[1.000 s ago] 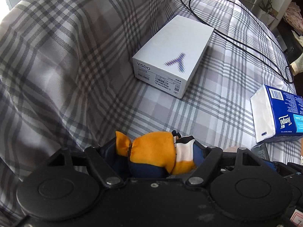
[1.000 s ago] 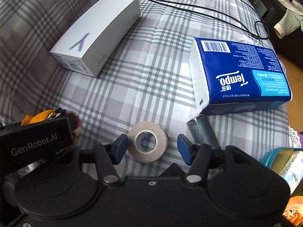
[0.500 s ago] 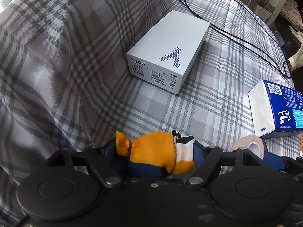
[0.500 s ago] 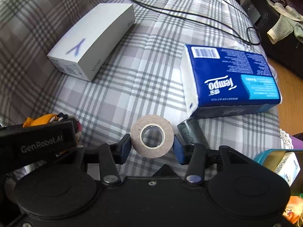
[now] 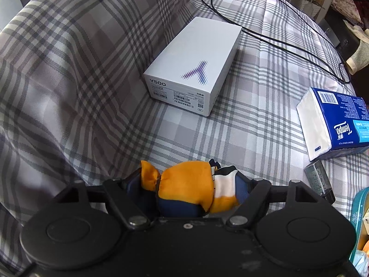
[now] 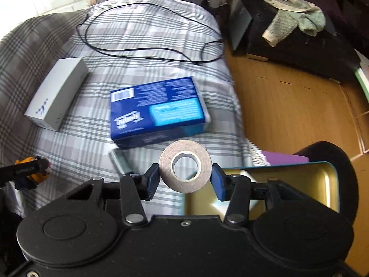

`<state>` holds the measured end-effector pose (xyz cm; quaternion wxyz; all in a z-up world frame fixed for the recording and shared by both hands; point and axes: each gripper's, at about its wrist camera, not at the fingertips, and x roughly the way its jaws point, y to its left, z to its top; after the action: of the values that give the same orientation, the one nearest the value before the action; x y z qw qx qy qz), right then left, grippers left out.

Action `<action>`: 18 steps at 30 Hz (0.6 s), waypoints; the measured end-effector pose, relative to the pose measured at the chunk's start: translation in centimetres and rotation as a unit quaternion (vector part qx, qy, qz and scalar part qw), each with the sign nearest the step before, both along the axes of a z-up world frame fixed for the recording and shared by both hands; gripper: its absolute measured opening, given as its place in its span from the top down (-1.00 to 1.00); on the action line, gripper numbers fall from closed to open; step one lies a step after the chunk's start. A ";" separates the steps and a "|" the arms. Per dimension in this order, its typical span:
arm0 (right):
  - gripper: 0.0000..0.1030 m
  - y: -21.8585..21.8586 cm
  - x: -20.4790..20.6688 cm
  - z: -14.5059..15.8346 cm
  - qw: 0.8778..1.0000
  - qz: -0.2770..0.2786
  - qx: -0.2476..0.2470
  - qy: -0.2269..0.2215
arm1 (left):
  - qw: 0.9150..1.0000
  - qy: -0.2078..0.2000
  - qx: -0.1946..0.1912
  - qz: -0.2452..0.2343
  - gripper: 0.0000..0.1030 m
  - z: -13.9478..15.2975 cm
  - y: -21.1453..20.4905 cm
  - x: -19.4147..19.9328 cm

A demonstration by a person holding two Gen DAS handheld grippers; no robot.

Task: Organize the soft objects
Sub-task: 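Carry the tape roll and figurine into the gold tray and open both grippers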

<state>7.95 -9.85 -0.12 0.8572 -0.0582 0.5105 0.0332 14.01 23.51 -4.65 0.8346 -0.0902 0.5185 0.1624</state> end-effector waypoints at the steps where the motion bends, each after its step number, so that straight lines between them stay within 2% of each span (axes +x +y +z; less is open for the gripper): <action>1: 0.08 -1.3 -0.2 0.3 1.000 -0.011 -0.011 0.000 | 1.000 0.000 0.007 -0.007 -0.46 0.1 -0.3 0.1; 6: 0.08 -7.7 -1.3 1.5 0.997 -0.074 -0.026 0.017 | 0.998 -0.001 0.049 -0.042 -0.46 1.6 -2.6 0.3; 11: 0.08 -11.8 -2.3 1.9 0.992 -0.116 -0.029 0.030 | 0.996 -0.007 0.030 -0.081 -0.46 4.2 -6.6 0.8; 15: 0.08 -14.1 -2.7 2.2 0.989 -0.142 -0.017 0.033 | 0.989 -0.021 0.039 -0.138 -0.46 6.5 -12.6 1.0; 18: 0.08 -15.5 -2.7 2.4 0.986 -0.160 -0.007 0.040 | 0.982 -0.022 0.029 -0.185 -0.46 7.8 -17.4 1.1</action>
<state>5.28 -25.36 2.30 0.8302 0.0192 0.5470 -0.1056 15.06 6.07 3.10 0.8636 0.0275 0.5031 0.0183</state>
